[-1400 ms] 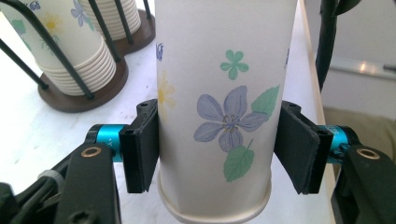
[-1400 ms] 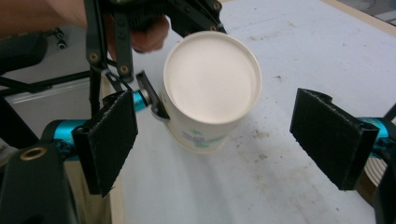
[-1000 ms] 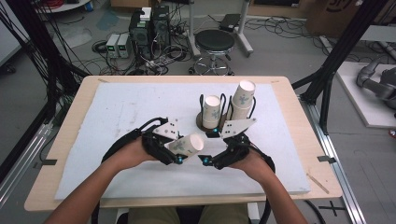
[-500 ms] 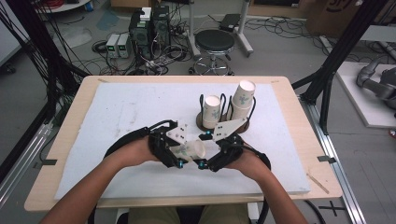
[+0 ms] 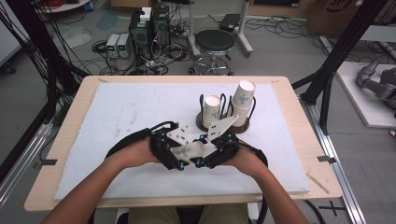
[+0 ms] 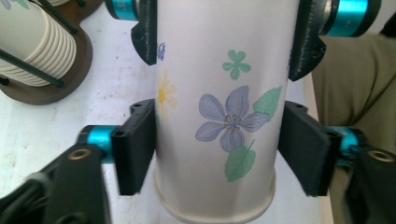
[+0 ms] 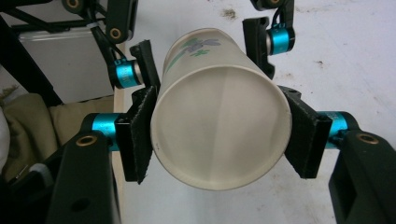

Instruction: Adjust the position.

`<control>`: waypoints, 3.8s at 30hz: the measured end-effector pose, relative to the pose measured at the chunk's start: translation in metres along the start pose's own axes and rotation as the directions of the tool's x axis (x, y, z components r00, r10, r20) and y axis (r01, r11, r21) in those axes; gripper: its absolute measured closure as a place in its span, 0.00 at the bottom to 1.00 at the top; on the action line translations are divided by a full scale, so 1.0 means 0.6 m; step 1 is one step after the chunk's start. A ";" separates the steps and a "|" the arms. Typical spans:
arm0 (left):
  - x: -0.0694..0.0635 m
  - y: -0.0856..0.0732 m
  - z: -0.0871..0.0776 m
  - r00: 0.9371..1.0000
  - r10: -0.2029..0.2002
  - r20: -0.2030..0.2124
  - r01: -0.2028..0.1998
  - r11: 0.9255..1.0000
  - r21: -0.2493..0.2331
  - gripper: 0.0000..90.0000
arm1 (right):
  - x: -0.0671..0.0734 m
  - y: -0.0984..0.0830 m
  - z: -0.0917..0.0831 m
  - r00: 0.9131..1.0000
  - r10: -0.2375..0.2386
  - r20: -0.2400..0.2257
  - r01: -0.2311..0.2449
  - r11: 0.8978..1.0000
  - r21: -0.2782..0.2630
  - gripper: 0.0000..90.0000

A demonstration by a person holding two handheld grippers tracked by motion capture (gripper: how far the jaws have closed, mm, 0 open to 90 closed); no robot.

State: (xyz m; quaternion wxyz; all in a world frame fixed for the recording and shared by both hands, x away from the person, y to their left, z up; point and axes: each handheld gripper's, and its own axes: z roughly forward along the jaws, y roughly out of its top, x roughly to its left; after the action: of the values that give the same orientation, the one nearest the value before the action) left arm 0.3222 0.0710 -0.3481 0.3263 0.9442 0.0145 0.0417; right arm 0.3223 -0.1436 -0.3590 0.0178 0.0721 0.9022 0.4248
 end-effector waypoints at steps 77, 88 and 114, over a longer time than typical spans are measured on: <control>-0.032 -0.127 0.025 0.976 -0.183 0.119 0.216 0.733 -0.645 0.39 | 0.013 -0.084 -0.027 0.993 0.072 -0.098 -0.100 0.939 -0.329 0.41; -0.028 -0.127 0.011 0.972 -0.212 0.104 0.231 0.753 -0.617 0.40 | 0.013 -0.077 -0.035 0.991 0.120 -0.058 -0.132 0.934 -0.333 0.21; -0.009 -0.047 -0.044 0.989 -0.146 -0.023 0.140 0.973 -0.182 0.41 | 0.015 -0.025 -0.022 0.999 0.007 0.052 -0.004 0.999 -0.055 0.22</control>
State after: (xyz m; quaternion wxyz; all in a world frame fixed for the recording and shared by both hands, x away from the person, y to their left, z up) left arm 0.3147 0.1093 -0.3455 0.4122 0.9065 0.0844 0.0362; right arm 0.3106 -0.1617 -0.3618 0.0420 0.0849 0.8894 0.4472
